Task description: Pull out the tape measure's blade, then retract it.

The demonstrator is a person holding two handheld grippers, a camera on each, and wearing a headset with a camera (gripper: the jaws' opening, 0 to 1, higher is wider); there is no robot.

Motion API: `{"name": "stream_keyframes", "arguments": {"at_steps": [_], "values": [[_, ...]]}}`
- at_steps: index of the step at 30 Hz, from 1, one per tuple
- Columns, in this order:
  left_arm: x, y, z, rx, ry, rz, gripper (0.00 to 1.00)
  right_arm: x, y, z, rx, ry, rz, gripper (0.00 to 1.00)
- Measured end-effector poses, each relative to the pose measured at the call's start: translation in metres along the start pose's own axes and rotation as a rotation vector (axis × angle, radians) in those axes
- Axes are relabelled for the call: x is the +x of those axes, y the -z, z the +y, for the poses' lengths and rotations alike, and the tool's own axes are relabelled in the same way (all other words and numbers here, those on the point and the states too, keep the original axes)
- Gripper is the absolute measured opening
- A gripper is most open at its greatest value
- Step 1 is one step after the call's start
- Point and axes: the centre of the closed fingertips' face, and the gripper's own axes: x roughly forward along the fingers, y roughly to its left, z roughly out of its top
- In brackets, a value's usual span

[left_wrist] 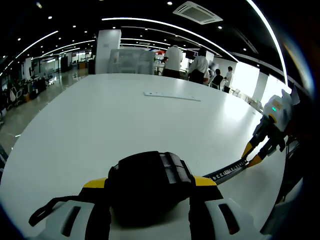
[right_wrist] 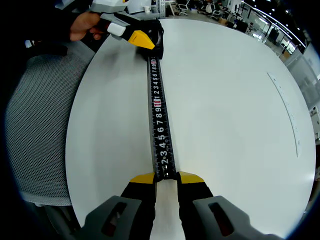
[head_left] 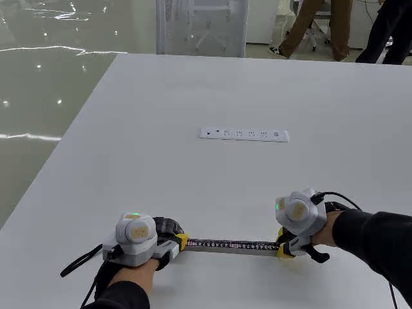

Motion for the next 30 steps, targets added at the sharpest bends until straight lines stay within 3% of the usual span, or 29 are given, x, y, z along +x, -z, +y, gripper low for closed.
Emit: {"name": "stream_keyframes", "arguments": {"at_steps": [23, 30], "values": [[-0.001, 0.000, 0.000, -0.001, 0.001, -0.005, 0.59, 0.007, -0.020, 0.005, -0.019, 0.001, -0.008, 0.13], [-0.002, 0.000, 0.000, -0.001, 0.004, -0.003, 0.59, 0.009, -0.025, 0.004, -0.021, -0.002, -0.032, 0.12]]}}
